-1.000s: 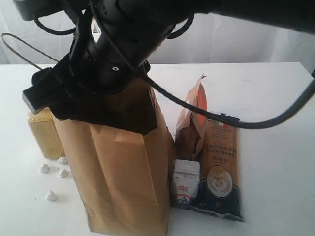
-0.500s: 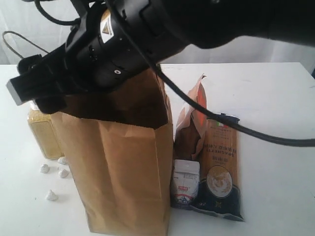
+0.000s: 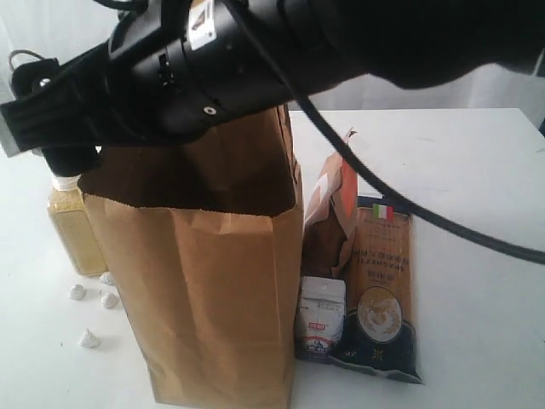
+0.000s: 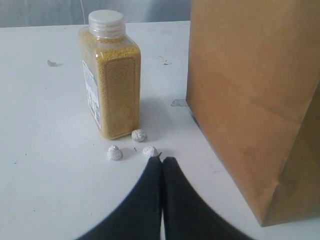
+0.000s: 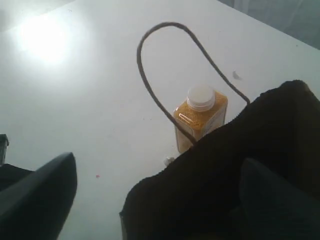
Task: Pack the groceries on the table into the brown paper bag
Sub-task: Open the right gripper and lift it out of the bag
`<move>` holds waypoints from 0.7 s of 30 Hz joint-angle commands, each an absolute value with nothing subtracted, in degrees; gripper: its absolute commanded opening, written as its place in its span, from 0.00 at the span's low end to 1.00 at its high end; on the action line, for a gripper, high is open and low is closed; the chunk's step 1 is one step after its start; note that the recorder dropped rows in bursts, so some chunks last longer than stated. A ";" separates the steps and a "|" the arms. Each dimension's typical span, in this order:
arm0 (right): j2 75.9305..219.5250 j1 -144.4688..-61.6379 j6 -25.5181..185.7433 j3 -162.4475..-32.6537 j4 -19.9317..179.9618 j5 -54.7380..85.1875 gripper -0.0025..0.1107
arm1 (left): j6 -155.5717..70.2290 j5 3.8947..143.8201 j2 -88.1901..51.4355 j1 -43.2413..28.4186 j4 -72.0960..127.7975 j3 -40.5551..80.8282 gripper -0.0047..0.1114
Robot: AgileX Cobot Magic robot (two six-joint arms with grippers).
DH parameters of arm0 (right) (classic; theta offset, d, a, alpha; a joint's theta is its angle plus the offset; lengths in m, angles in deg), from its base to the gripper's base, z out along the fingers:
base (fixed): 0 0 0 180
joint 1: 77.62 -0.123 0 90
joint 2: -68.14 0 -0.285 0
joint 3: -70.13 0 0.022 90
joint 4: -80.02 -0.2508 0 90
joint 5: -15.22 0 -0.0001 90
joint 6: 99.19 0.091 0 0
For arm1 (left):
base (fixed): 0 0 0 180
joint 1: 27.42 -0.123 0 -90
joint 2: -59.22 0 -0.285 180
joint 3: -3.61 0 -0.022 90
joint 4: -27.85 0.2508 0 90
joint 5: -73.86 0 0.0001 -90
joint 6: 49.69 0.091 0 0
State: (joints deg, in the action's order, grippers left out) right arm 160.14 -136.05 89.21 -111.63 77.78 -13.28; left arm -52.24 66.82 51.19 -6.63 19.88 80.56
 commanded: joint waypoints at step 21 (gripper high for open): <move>150.99 -147.23 77.99 -101.02 71.08 -1.11 0.70 | -52.23 66.59 51.44 -6.71 19.41 80.83 0.04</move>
State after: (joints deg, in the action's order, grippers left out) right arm 152.82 -145.96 78.92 -101.23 70.48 -1.34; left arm -52.24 66.82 51.19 -6.63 19.88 80.56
